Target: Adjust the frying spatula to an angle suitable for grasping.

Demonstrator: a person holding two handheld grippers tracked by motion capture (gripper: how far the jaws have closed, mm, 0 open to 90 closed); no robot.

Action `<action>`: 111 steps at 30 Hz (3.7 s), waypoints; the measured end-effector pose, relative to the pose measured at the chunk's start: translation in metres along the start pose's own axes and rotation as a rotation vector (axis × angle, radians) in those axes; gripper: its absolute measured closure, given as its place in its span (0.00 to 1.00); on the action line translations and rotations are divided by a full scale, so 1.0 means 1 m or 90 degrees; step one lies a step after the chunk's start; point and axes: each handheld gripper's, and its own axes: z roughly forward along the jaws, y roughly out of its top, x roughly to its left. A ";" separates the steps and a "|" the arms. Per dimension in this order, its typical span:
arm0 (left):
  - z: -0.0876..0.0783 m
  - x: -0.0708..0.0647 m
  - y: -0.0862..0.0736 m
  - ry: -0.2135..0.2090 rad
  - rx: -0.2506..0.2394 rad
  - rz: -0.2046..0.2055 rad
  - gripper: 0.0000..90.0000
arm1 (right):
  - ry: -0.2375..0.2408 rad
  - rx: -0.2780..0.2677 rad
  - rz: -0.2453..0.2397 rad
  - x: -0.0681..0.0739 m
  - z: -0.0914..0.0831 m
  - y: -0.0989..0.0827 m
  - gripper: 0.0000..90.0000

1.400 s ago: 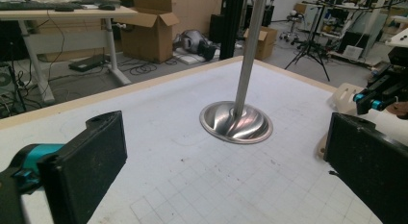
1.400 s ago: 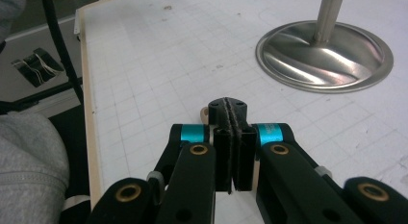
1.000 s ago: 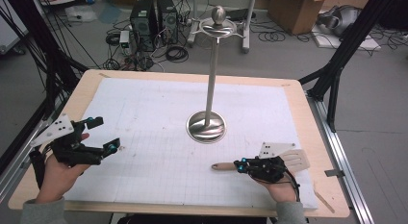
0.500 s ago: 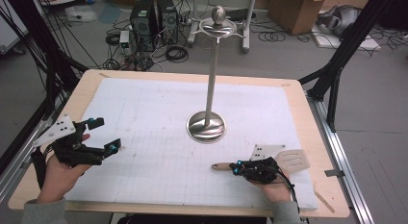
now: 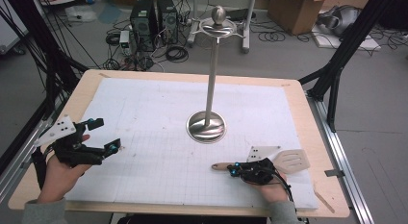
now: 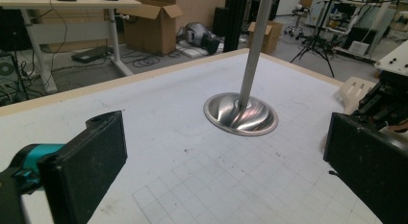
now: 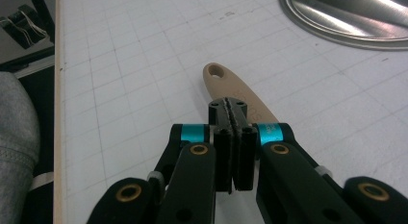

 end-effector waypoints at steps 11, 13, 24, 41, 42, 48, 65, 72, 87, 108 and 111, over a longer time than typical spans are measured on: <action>0.001 0.001 -0.002 0.004 0.007 0.000 0.02 | -0.020 0.029 -0.009 0.000 0.009 0.000 1.00; 0.001 0.001 -0.003 0.005 0.008 0.000 0.02 | -0.023 0.025 -0.010 0.000 0.009 0.000 1.00; 0.003 0.001 -0.005 0.006 0.012 -0.002 0.02 | -0.070 0.021 -0.023 -0.002 0.011 0.001 1.00; 0.005 -0.001 -0.006 0.002 0.018 0.001 0.02 | -0.137 0.016 0.027 -0.013 0.009 0.000 1.00; 0.006 -0.001 -0.006 0.003 0.018 0.000 0.02 | -0.140 0.015 0.031 -0.014 0.009 0.000 1.00; 0.006 -0.001 -0.007 0.002 0.020 0.000 0.02 | -0.165 0.016 0.043 -0.018 0.007 -0.001 1.00; 0.005 0.000 -0.007 0.005 0.018 -0.002 0.02 | -0.195 0.014 0.069 -0.032 0.001 -0.003 1.00; 0.007 -0.001 -0.009 0.001 0.024 -0.001 0.02 | -0.219 0.012 0.079 -0.036 0.001 -0.003 1.00; 0.011 -0.003 -0.012 -0.003 0.033 0.002 0.02 | -0.249 0.011 0.107 -0.044 -0.002 -0.003 1.00; 0.005 0.000 -0.010 0.005 0.021 -0.007 0.02 | -0.273 -0.028 0.134 -0.041 -0.024 -0.001 1.00; 0.006 -0.001 -0.011 0.003 0.023 -0.006 0.02 | -0.283 -0.040 0.145 -0.037 -0.035 -0.001 1.00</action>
